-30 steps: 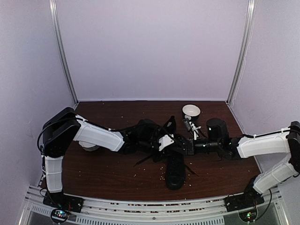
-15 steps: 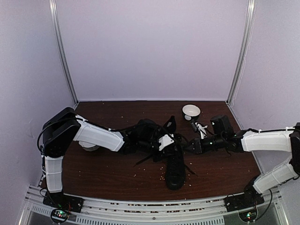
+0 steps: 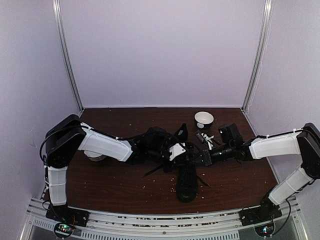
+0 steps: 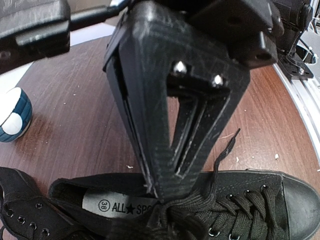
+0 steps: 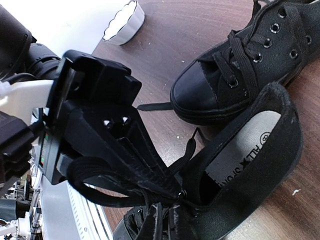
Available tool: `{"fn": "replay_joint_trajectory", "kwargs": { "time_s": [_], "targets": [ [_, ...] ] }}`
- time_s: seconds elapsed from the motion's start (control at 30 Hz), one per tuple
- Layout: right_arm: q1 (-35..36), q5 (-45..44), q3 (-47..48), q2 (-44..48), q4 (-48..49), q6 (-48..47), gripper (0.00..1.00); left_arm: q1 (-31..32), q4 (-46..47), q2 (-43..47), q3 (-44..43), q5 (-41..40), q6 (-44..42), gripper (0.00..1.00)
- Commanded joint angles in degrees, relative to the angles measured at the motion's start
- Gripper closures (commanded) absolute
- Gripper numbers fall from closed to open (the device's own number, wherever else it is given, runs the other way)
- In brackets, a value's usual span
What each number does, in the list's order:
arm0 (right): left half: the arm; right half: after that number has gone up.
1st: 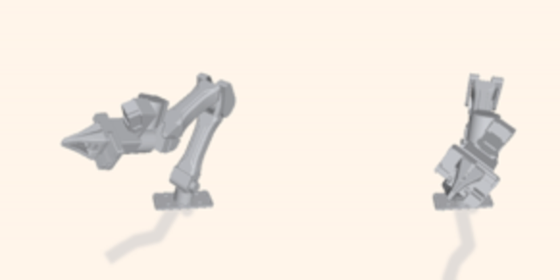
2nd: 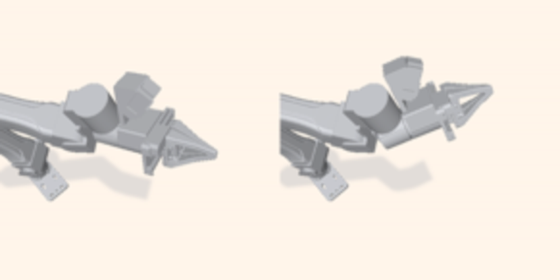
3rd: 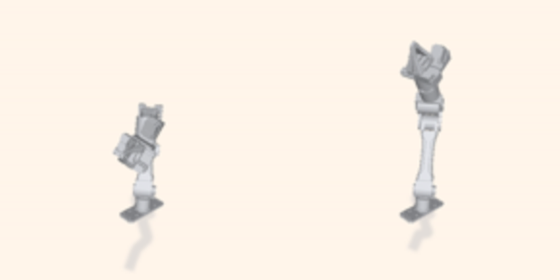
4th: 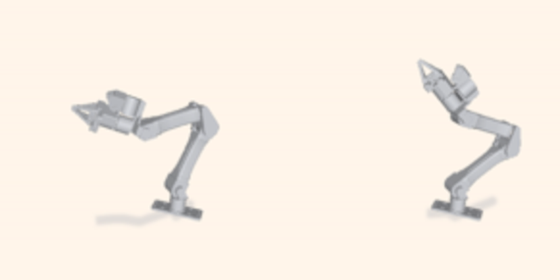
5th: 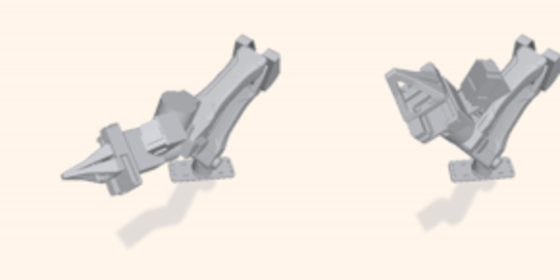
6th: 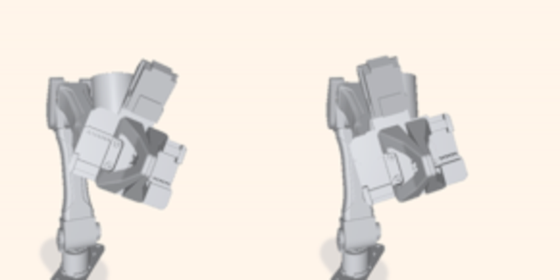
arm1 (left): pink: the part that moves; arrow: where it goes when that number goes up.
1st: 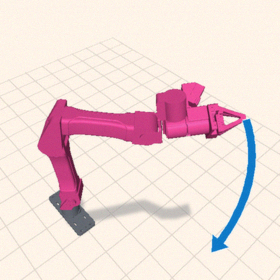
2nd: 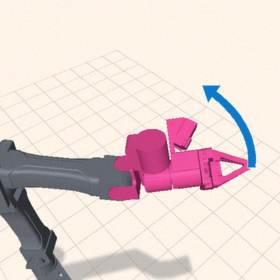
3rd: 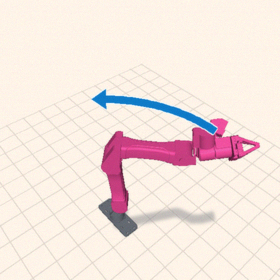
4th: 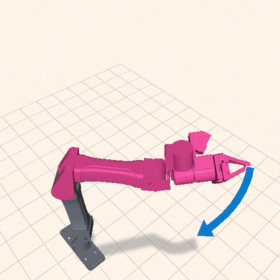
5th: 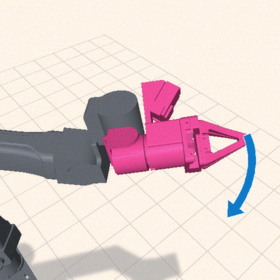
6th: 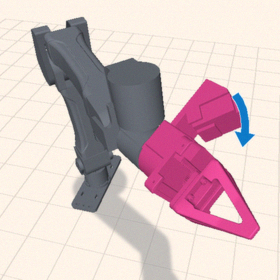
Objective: Tie the shoes
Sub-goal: Tie the loops with the shoelace on the shoe.
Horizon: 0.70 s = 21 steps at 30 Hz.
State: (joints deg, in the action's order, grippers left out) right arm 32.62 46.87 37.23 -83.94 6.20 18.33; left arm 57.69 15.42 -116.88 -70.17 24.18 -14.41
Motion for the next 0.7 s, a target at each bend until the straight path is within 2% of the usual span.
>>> {"fn": "replay_joint_trajectory", "kwargs": {
  "time_s": [0.0,0.17,0.37,0.67],
  "targets": [
    [-0.2,1.2,0.0,-2.0,1.8,-0.9,0.96,0.0,2.7,0.0,-0.7,-0.2,0.1,1.00],
    [-0.1,1.0,0.0,-2.7,0.7,-2.1,0.97,0.0,2.7,0.0,-0.6,-0.1,0.1,1.00],
    [0.1,4.8,0.4,-3.4,2.3,-2.7,0.94,0.0,2.7,-0.1,-0.7,0.0,-0.1,1.00],
    [0.7,2.9,1.9,-5.5,1.5,-3.5,0.94,0.0,2.5,-0.1,-0.9,0.2,0.0,1.00]
  ]
}}
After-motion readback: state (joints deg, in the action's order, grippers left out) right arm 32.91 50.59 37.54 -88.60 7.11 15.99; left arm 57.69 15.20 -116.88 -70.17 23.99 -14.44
